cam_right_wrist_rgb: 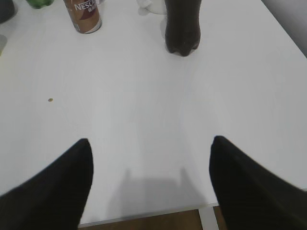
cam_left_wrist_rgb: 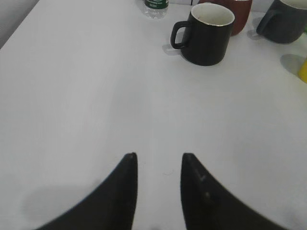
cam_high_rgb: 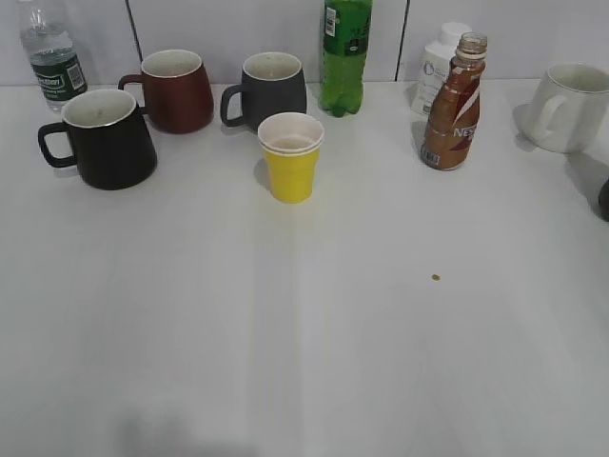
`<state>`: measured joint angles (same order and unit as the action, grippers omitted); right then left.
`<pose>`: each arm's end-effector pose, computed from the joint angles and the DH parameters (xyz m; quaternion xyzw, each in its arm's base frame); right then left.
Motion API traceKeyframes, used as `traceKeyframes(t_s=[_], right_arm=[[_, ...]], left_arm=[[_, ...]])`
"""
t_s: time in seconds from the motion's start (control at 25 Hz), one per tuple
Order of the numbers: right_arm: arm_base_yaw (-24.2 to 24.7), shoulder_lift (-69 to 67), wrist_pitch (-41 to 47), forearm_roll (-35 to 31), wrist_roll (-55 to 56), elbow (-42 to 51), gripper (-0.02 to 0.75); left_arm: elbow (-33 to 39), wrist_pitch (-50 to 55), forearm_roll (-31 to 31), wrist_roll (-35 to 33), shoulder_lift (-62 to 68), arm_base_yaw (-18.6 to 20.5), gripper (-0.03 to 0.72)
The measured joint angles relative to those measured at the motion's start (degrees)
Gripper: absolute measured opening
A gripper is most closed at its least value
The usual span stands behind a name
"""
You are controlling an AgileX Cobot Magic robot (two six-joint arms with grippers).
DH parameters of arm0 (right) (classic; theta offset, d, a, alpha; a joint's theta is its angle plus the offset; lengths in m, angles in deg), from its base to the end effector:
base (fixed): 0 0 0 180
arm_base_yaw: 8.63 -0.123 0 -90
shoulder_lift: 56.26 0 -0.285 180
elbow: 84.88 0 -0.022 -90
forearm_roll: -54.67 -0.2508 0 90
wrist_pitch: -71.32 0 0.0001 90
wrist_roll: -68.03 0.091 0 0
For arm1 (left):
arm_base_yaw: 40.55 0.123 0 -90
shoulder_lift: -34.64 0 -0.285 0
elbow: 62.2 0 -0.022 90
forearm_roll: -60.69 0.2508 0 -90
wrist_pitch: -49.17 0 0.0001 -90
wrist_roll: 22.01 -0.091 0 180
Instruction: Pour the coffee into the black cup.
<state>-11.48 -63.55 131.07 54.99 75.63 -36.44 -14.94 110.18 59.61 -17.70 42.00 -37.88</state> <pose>-0.0057 -0.0007 0.2793 0.0351 0.8449 0.0458 0.5318 -0.0088 -0.0019 0.2832 -0.0510 0.8448 -0.0170 0.5324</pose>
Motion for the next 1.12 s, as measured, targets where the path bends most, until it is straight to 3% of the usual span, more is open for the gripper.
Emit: traceKeyframes(t_s=[0.48,0.72,1.12], right_arm=[[0.00,0.00,0.00,0.00,0.00,0.00,0.589],[0.00,0.00,0.00,0.00,0.00,0.00,0.589],[0.00,0.00,0.00,0.00,0.00,0.00,0.589]], left_arm=[[-0.14,-0.29,0.00,0.00,0.22,0.00,0.239],[-4.60,-3.58,1.08,0.00,6.37,0.00,0.243],[-7.09,-18.31,1.61,-0.68,18.51,-0.06,0.389]])
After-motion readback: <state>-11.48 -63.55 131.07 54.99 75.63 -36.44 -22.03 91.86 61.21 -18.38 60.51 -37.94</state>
